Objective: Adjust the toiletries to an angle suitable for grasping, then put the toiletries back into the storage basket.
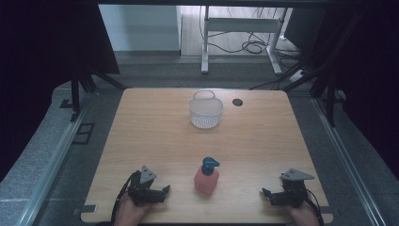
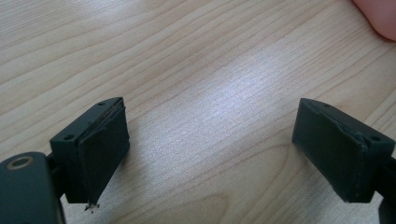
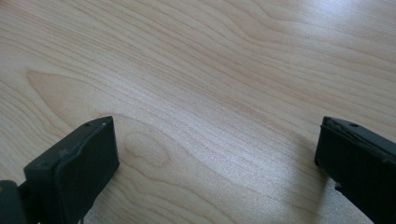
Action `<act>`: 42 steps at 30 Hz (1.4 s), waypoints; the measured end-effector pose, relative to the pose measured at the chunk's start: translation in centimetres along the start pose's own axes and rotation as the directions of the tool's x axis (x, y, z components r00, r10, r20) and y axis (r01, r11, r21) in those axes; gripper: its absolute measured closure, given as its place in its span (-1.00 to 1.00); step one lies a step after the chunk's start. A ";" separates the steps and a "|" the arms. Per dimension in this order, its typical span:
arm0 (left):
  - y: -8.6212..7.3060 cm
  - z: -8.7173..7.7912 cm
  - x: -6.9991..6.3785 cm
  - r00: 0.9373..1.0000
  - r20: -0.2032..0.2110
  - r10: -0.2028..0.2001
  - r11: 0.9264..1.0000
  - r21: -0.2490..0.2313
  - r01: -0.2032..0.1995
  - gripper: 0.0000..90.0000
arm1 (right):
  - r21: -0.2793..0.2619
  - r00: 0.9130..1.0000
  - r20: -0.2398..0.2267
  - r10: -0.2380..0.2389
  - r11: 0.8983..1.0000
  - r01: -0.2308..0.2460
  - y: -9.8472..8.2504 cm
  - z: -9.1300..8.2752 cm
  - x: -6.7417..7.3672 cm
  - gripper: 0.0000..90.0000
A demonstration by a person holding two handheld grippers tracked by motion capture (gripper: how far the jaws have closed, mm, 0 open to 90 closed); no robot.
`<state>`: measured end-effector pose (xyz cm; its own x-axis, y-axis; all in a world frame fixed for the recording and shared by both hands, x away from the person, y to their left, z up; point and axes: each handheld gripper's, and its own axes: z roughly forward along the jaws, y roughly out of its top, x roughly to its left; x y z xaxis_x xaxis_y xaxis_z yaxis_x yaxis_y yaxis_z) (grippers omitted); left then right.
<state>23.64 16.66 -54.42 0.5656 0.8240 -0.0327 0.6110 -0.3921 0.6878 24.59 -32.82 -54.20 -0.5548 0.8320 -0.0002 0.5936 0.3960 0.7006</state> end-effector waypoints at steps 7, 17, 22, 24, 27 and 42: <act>0.0 0.0 0.0 1.000 0.003 0.002 1.000 -0.001 -0.002 -0.77 | 0.000 1.000 0.000 0.000 1.000 0.000 0.0 0.0 0.0 -1.00; 0.0 0.0 0.0 1.000 0.004 0.003 1.000 0.000 -0.003 -0.77 | 0.001 1.000 0.004 0.004 1.000 -0.004 0.0 0.0 0.1 -1.00; 0.0 0.0 0.0 1.000 0.004 0.003 1.000 0.000 -0.003 -0.77 | 0.000 1.000 0.004 0.004 1.000 -0.004 0.0 0.0 0.1 -1.00; 0.0 0.0 0.0 1.000 0.004 0.003 1.000 0.000 -0.003 -0.77 | 0.000 1.000 0.003 0.005 1.000 -0.005 0.0 0.0 0.1 -1.00; 0.0 0.0 0.0 1.000 0.004 0.003 1.000 0.000 -0.003 -0.77 | 0.000 1.000 0.000 0.007 1.000 -0.007 0.0 -0.1 0.1 -1.00; 0.0 0.0 0.0 1.000 0.004 0.003 1.000 0.000 -0.003 -0.77 | -0.008 1.000 -0.005 -0.008 1.000 0.008 0.3 -0.5 0.2 -1.00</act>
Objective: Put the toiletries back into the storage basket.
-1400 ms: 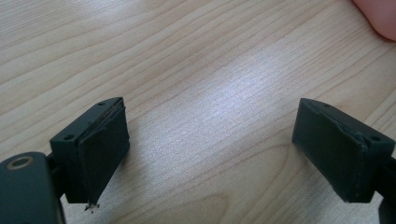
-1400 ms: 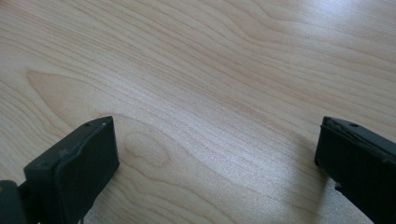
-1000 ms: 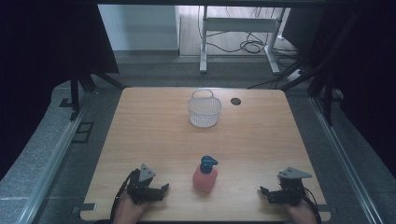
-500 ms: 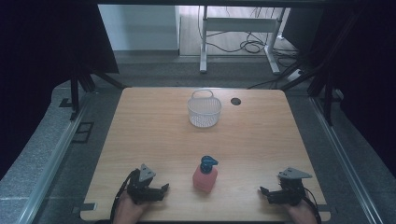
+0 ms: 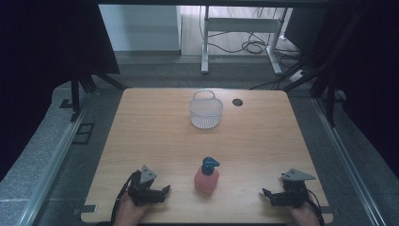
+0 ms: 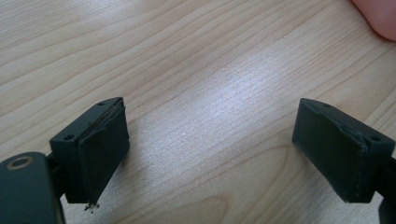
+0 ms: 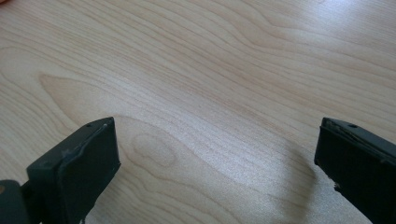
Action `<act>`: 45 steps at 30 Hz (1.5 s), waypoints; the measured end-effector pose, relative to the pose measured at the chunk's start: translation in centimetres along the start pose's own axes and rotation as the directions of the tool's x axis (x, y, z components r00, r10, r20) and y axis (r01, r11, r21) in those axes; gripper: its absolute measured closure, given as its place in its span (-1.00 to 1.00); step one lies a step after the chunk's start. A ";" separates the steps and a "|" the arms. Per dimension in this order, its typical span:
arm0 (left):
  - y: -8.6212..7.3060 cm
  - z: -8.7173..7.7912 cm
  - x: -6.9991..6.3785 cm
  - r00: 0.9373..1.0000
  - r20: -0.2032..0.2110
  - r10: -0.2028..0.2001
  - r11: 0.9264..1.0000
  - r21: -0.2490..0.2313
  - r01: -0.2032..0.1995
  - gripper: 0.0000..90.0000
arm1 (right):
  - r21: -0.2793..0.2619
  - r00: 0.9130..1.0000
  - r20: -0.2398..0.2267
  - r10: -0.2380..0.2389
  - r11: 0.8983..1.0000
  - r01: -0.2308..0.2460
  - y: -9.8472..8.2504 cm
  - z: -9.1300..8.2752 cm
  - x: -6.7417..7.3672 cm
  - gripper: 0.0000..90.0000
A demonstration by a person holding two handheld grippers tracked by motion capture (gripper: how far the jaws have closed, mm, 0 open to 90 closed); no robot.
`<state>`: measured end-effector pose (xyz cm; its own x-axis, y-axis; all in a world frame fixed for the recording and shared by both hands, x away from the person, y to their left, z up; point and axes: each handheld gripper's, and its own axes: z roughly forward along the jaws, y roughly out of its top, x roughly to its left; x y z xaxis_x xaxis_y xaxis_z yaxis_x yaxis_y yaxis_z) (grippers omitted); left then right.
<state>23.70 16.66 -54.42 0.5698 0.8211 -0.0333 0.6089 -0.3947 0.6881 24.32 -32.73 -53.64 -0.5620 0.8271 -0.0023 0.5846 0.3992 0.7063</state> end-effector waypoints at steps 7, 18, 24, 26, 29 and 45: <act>0.0 0.0 0.0 1.000 0.000 0.000 1.000 0.000 0.000 -0.77 | -0.029 1.000 -0.006 -0.020 0.999 0.020 0.4 -0.5 0.4 -1.00; 0.0 0.0 0.0 1.000 0.000 0.004 1.000 0.004 -0.004 -0.77 | -0.049 0.998 -0.031 -0.048 0.998 0.047 1.3 -0.8 1.4 -1.00; 0.0 0.0 0.0 1.000 0.000 0.004 1.000 0.003 -0.004 -0.77 | -0.053 0.997 -0.035 -0.073 0.996 0.071 1.9 -1.0 1.7 -1.00; 0.0 0.0 0.0 1.000 0.000 0.004 1.000 0.003 -0.004 -0.77 | -0.058 0.996 -0.032 -0.077 0.995 0.075 2.1 -1.1 1.9 -1.00; 0.0 0.0 0.0 1.000 0.000 0.004 1.000 0.003 -0.004 -0.77 | -0.065 0.996 -0.045 -0.072 0.995 0.069 2.4 -1.3 2.0 -1.00; 0.0 0.0 0.0 1.000 0.000 0.004 1.000 0.004 -0.004 -0.77 | -0.099 0.985 -0.125 -0.118 0.989 0.106 4.4 -1.7 3.1 -1.00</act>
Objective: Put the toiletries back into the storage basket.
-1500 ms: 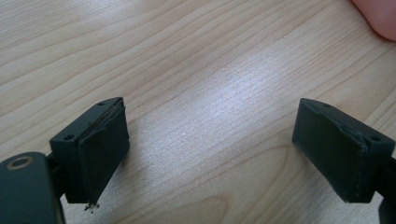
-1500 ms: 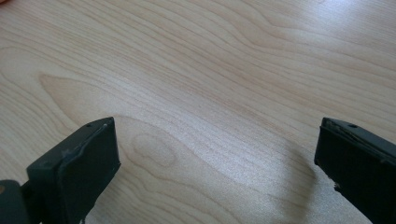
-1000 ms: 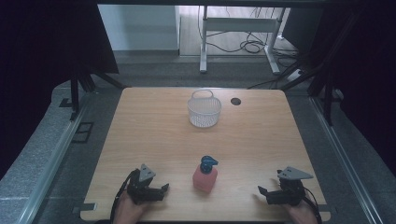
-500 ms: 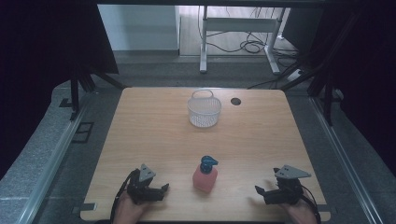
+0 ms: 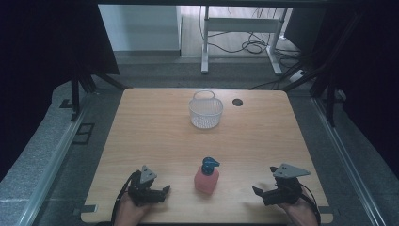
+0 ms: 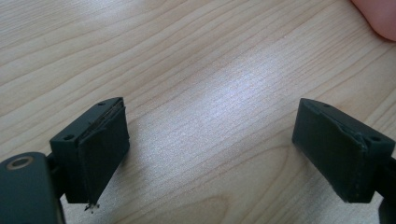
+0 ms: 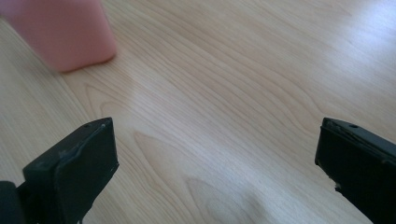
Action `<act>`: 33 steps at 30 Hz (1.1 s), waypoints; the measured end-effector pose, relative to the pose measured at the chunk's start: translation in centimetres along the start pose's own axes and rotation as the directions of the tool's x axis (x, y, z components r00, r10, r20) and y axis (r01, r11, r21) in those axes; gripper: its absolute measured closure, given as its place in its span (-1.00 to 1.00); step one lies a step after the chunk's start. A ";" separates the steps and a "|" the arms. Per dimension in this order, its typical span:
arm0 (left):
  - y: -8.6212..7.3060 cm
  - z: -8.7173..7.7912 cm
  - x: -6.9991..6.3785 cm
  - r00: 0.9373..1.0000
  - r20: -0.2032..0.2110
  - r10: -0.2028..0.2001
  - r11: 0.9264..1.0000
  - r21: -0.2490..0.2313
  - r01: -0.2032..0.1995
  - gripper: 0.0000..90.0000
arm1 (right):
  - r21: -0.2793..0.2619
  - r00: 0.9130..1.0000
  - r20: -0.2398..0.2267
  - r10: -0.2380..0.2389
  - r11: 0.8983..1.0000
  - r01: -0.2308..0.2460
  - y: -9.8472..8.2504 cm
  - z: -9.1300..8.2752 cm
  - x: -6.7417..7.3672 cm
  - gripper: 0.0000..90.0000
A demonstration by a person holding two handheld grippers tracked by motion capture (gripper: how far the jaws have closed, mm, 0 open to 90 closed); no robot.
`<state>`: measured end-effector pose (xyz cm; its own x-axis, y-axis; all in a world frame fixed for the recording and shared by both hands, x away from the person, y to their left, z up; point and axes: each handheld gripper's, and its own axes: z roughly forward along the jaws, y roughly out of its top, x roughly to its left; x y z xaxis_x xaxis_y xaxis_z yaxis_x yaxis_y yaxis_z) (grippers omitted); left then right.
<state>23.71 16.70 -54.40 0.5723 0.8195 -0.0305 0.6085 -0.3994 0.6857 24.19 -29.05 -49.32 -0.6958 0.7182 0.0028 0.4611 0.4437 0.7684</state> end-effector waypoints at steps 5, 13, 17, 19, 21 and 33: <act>0.0 0.0 0.0 1.000 0.000 0.000 1.000 0.000 0.000 -0.77 | -0.019 1.000 -0.021 -0.007 1.000 0.007 1.0 0.0 0.5 -1.00; 0.0 0.0 0.0 1.000 0.000 0.000 1.000 0.000 0.000 -0.77 | -0.048 0.998 -0.061 0.009 0.999 -0.012 2.4 0.4 1.3 -1.00; 0.0 0.0 0.0 1.000 0.000 0.000 1.000 0.000 0.000 -0.77 | -0.046 0.998 -0.071 0.000 0.999 -0.003 2.8 0.5 1.7 -1.00; 0.0 0.0 0.0 1.000 0.000 0.000 1.000 0.000 0.000 -0.77 | -0.050 0.998 -0.066 -0.009 0.999 0.006 3.1 0.6 1.9 -1.00; 0.0 0.0 0.0 1.000 0.000 0.000 1.000 0.001 0.000 -0.77 | -0.044 0.997 -0.070 -0.016 0.999 0.013 3.5 0.8 2.1 -1.00; 0.0 0.0 0.0 1.000 0.000 0.000 1.000 0.000 0.000 -0.77 | -0.053 0.990 -0.129 -0.052 0.998 0.046 5.2 1.8 3.4 -0.96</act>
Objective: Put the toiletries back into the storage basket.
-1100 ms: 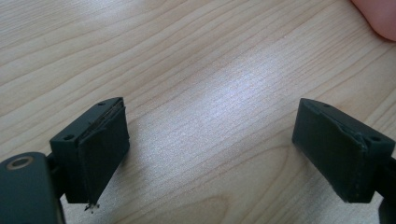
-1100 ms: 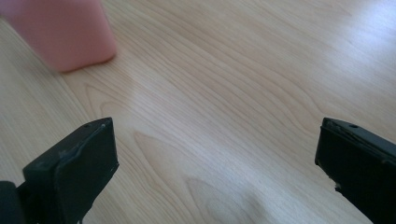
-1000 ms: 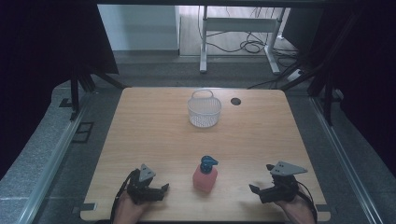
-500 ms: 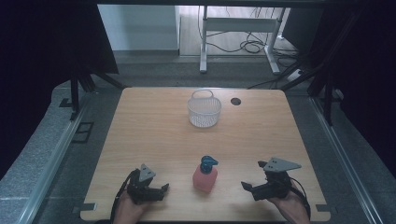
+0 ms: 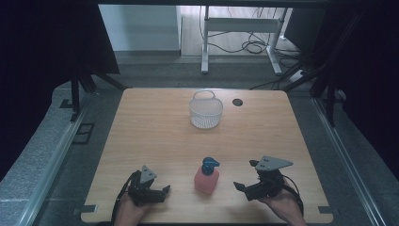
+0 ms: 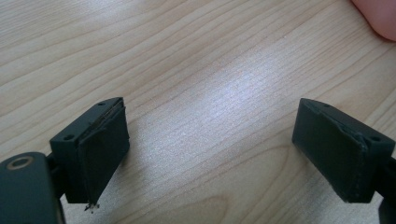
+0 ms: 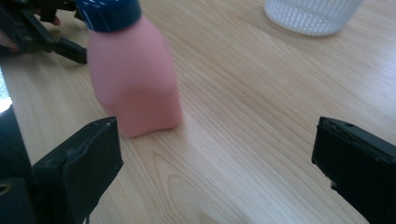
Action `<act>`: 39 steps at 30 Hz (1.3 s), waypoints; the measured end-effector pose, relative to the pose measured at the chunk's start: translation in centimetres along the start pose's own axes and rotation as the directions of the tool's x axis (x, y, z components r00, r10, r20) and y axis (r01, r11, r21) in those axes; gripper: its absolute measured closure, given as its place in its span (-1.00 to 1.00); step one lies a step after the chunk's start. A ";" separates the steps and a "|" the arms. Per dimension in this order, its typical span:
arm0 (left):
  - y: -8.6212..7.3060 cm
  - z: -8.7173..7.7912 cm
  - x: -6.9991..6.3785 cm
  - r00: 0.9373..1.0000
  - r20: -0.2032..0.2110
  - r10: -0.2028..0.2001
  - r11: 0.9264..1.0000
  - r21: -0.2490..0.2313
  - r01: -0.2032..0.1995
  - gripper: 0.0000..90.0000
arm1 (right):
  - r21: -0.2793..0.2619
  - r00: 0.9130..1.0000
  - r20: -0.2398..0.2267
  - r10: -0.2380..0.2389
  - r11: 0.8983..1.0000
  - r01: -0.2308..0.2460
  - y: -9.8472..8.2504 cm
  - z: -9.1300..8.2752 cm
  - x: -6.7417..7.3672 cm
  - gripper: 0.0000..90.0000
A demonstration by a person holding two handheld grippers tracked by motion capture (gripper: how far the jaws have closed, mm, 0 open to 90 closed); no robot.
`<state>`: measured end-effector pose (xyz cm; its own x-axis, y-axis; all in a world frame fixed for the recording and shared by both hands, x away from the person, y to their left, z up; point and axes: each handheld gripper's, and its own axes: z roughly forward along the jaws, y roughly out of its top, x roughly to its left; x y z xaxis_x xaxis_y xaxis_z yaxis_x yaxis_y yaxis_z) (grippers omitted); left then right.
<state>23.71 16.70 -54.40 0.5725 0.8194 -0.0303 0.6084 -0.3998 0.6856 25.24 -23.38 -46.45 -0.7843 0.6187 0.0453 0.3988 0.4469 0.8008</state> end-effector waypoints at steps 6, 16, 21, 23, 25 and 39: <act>0.0 0.0 0.0 1.000 0.000 0.000 1.000 0.000 0.000 -0.77 | 0.007 0.999 -0.045 -0.015 1.000 0.015 1.0 0.9 0.6 -0.89; 0.0 0.0 0.0 1.000 -0.001 -0.003 1.000 -0.002 0.003 -0.77 | -0.008 0.995 -0.090 -0.037 0.999 0.036 2.6 1.9 1.4 -0.70; 0.0 0.0 0.0 1.000 0.000 -0.001 1.000 -0.002 0.001 -0.77 | -0.011 0.993 -0.109 -0.049 0.999 0.048 3.5 2.6 1.9 -0.63; 0.0 0.0 0.0 1.000 0.000 -0.001 1.000 -0.002 0.001 -0.77 | -0.005 0.992 -0.114 -0.059 0.998 0.059 3.8 2.8 2.1 -0.60; 0.0 0.0 0.0 1.000 0.000 -0.001 1.000 -0.002 0.001 -0.77 | 0.003 0.990 -0.124 -0.073 0.997 0.074 4.1 3.0 2.4 -0.56; 0.0 0.0 0.0 1.000 0.000 -0.003 1.000 0.001 0.003 -0.77 | 0.016 0.975 -0.195 -0.108 0.993 0.114 6.0 4.2 3.6 -0.13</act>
<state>23.71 16.68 -54.39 0.5708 0.8205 -0.0323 0.6104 -0.3976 0.6850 26.82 -15.81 -43.95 -0.9003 0.4290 0.0735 0.3146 0.5247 0.7910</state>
